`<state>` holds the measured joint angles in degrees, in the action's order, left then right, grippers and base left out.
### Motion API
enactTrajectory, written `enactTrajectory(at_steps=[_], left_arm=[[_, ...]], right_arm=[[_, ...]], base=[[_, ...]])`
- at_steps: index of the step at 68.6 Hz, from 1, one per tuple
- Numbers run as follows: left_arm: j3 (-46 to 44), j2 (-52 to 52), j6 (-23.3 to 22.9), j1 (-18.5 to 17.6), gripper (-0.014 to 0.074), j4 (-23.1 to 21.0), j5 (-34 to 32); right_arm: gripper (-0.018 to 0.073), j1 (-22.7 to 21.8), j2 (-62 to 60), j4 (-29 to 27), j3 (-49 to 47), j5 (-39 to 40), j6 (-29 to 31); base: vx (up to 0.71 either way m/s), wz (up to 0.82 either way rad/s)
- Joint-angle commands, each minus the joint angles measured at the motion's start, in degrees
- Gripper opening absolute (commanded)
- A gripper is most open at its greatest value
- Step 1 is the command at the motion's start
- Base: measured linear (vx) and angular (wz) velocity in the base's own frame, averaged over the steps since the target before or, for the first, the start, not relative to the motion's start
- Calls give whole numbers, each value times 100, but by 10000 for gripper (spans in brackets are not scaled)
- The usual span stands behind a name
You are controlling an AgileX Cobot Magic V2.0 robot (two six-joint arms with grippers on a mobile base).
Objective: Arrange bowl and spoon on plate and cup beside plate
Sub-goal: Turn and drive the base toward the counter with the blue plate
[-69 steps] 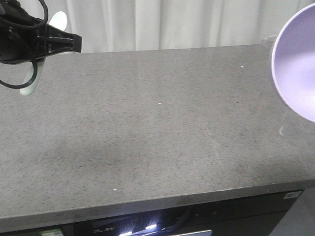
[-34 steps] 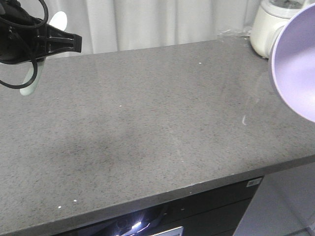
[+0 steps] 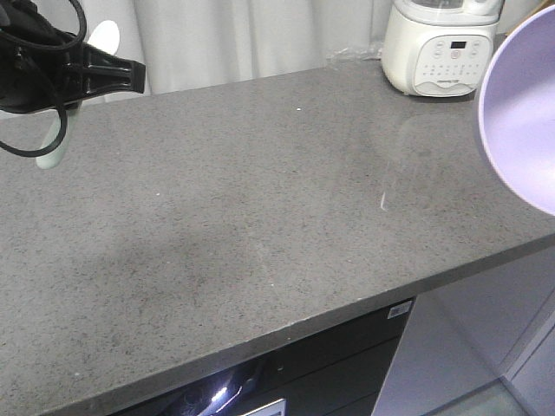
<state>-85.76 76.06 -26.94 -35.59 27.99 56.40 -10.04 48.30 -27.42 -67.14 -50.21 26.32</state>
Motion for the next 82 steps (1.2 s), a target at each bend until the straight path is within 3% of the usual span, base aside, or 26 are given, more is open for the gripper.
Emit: enactTrajectory(at_steps=[1, 82], left_arm=[[-113, -164, -9, 6, -7, 179, -267], [-113, -164, -9, 6, -7, 179, -267]], right_arm=[[-4, -25, -12, -135, -132, 374, 39], [-4, -25, -12, -135, -132, 374, 39]], base=[[1, -16], [0, -23]])
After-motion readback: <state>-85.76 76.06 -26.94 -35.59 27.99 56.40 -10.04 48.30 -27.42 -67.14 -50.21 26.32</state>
